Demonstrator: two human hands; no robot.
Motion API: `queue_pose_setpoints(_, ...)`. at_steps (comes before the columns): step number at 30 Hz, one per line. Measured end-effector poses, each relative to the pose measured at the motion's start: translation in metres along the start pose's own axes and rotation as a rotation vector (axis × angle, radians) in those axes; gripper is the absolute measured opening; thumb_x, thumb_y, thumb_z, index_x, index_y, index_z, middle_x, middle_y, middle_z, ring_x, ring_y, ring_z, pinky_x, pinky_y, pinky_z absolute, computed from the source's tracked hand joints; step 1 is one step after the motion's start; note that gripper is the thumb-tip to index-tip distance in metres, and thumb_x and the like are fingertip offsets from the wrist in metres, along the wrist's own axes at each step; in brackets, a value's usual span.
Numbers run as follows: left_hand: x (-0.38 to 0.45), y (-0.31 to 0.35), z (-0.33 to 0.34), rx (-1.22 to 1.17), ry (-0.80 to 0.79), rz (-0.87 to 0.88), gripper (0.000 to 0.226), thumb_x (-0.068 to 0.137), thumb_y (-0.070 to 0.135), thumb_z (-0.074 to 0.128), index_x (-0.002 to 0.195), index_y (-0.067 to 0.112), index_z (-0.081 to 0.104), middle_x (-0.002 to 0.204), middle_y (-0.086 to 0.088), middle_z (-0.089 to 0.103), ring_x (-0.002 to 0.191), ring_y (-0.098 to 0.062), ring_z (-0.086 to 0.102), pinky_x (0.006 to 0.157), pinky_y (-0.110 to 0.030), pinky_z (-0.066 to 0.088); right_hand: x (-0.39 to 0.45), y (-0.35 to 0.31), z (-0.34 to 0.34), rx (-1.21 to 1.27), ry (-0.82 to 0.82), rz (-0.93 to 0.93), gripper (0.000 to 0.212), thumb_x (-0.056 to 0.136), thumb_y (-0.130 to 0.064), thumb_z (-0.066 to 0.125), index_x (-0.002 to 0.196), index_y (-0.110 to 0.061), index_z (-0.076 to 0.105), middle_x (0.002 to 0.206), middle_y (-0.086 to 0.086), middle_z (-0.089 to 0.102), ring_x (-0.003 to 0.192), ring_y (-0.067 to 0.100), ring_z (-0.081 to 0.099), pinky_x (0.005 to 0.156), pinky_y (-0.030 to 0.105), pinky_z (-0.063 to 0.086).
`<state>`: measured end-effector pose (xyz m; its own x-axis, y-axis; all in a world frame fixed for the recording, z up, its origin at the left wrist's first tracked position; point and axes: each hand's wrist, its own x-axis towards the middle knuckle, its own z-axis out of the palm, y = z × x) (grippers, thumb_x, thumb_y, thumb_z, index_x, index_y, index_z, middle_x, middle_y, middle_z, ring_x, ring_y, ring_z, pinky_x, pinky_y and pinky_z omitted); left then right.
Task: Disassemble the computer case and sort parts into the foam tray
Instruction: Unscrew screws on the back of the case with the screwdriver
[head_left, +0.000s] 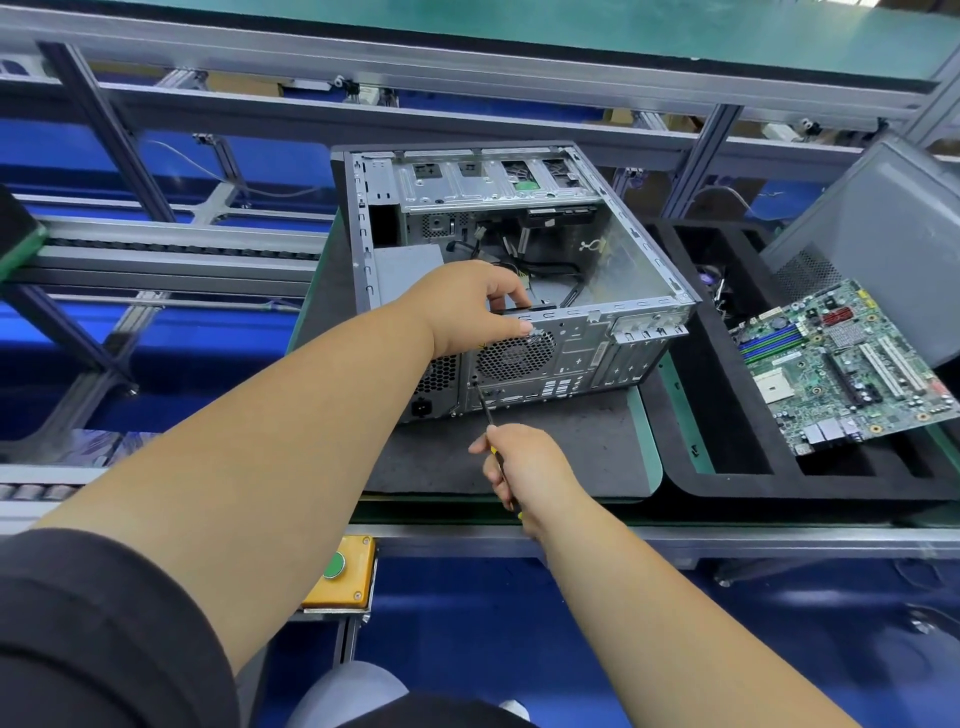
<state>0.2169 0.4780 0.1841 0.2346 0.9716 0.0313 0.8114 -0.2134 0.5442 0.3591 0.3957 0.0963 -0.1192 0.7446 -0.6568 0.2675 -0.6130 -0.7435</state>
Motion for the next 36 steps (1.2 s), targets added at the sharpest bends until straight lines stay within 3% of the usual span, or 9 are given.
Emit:
queue_pose_setpoints(2, 0.0, 0.0, 0.0, -0.006, -0.002, 0.002, 0.023, 0.086, 0.045, 0.067, 0.107, 0.038, 0.066, 0.098, 0.008, 0.063, 0.081, -0.007, 0.055, 0.078, -0.027, 0.046, 0.0, 0.002, 0.0, -0.349, 0.138, -0.177, 0.032, 0.102, -0.031, 0.041, 0.087, -0.014, 0.064, 0.062, 0.001, 0.055, 0.052, 0.015, 0.047, 0.053, 0.027, 0.037)
queue_pose_setpoints(4, 0.0, 0.0, -0.001, -0.011, -0.004, 0.004, 0.022, 0.086, 0.045, 0.067, 0.107, 0.038, 0.066, 0.096, 0.009, 0.063, 0.078, -0.002, 0.053, 0.076, -0.026, 0.044, 0.002, 0.007, -0.002, -0.534, 0.196, -0.311, 0.031, 0.101, -0.032, 0.043, 0.094, -0.011, 0.063, 0.075, 0.005, 0.06, 0.064, 0.019, 0.05, 0.06, 0.031, 0.038)
queue_pose_setpoints(6, 0.0, 0.0, -0.001, -0.009, -0.004, 0.003, 0.022, 0.085, 0.045, 0.067, 0.106, 0.039, 0.066, 0.095, 0.01, 0.062, 0.078, -0.002, 0.053, 0.076, -0.026, 0.043, 0.002, 0.006, -0.002, -0.36, 0.148, -0.224, 0.032, 0.101, -0.035, 0.045, 0.094, -0.009, 0.063, 0.074, 0.006, 0.057, 0.059, 0.019, 0.048, 0.056, 0.029, 0.039)
queue_pose_setpoints(9, -0.001, 0.0, -0.001, -0.002, -0.001, 0.003, 0.022, 0.085, 0.046, 0.067, 0.106, 0.039, 0.067, 0.095, 0.01, 0.062, 0.083, -0.008, 0.056, 0.077, -0.026, 0.045, -0.001, 0.0, -0.006, 0.131, -0.04, 0.092, 0.043, 0.102, -0.036, 0.043, 0.087, -0.005, 0.07, 0.064, 0.004, 0.055, 0.044, 0.013, 0.043, 0.045, 0.025, 0.037)
queue_pose_setpoints(13, -0.001, 0.0, -0.001, 0.002, 0.003, 0.004, 0.021, 0.084, 0.048, 0.068, 0.104, 0.041, 0.066, 0.093, 0.011, 0.061, 0.084, -0.009, 0.056, 0.077, -0.027, 0.045, -0.005, 0.002, -0.021, 0.43, -0.263, 0.183, 0.042, 0.1, -0.024, 0.043, 0.087, 0.004, 0.072, 0.066, 0.008, 0.059, 0.048, 0.013, 0.048, 0.048, 0.023, 0.044)
queue_pose_setpoints(19, -0.001, 0.0, -0.001, -0.002, 0.005, 0.002, 0.021, 0.084, 0.048, 0.067, 0.104, 0.04, 0.067, 0.098, 0.009, 0.063, 0.087, -0.011, 0.058, 0.082, -0.029, 0.048, -0.004, 0.008, -0.02, 0.438, -0.327, 0.137, 0.035, 0.103, -0.03, 0.049, 0.091, -0.004, 0.07, 0.072, 0.004, 0.061, 0.056, 0.013, 0.053, 0.053, 0.024, 0.048)
queue_pose_setpoints(27, -0.001, 0.0, -0.001, -0.01, 0.006, 0.007, 0.021, 0.084, 0.047, 0.068, 0.103, 0.04, 0.067, 0.096, 0.01, 0.062, 0.085, -0.009, 0.057, 0.082, -0.028, 0.048, 0.002, 0.017, -0.009, 0.476, -0.221, 0.146, 0.027, 0.093, -0.029, 0.068, 0.098, -0.003, 0.065, 0.064, 0.003, 0.059, 0.052, 0.013, 0.058, 0.046, 0.023, 0.049)
queue_pose_setpoints(33, 0.0, -0.001, 0.0, -0.01, 0.01, 0.006, 0.022, 0.084, 0.048, 0.068, 0.104, 0.04, 0.067, 0.097, 0.01, 0.063, 0.085, -0.008, 0.057, 0.079, -0.026, 0.046, 0.005, 0.02, -0.006, 0.403, -0.072, 0.107, 0.022, 0.087, -0.025, 0.075, 0.09, -0.012, 0.058, 0.055, -0.002, 0.051, 0.044, 0.009, 0.05, 0.042, 0.022, 0.044)
queue_pose_setpoints(36, 0.0, -0.002, 0.0, -0.017, 0.015, 0.004, 0.022, 0.084, 0.047, 0.068, 0.104, 0.04, 0.067, 0.097, 0.01, 0.063, 0.08, -0.001, 0.054, 0.077, -0.025, 0.044, 0.004, 0.02, -0.007, 0.47, -0.113, 0.129, 0.022, 0.087, -0.025, 0.075, 0.092, -0.01, 0.06, 0.057, 0.0, 0.053, 0.045, 0.011, 0.051, 0.044, 0.023, 0.046)
